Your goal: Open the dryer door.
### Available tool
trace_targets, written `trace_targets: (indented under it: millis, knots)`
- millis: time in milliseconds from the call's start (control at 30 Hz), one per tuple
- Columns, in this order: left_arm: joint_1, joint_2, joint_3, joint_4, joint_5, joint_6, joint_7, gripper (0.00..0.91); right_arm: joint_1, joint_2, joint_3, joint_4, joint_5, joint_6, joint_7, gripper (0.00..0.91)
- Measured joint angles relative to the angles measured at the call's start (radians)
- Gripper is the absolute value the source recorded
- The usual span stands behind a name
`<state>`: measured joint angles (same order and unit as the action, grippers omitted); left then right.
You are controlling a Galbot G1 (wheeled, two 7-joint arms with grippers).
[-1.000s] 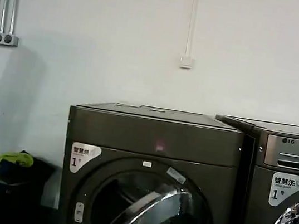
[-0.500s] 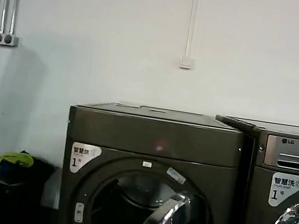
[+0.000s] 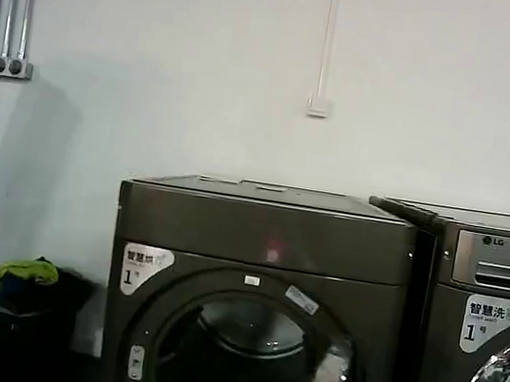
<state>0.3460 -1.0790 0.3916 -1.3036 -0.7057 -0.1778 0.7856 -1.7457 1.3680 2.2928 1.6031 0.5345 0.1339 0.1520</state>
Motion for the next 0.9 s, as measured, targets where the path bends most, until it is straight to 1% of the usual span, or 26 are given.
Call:
trace_targets:
  millis: [233,500,767,900]
  knots:
    - [-0.046,-0.049,0.064,0.021,-0.002,-0.007,-0.027,0.907,-0.002,0.004,0.007,-0.011,0.001,0.001,0.002,0.907]
    - [-0.069,-0.077,0.114,0.005,-0.007,-0.01,-0.034,0.907,-0.002,0.006,0.01,-0.013,0.001,0.001,0.003,0.907]
    - [-0.094,-0.121,0.156,-0.003,-0.02,-0.01,-0.062,0.907,-0.012,0.006,0.025,-0.029,-0.035,-0.004,0.043,0.907]
    - [-0.104,-0.148,0.172,0.002,-0.023,-0.01,-0.073,0.907,-0.019,0.006,0.039,-0.039,-0.038,-0.004,0.046,0.907]
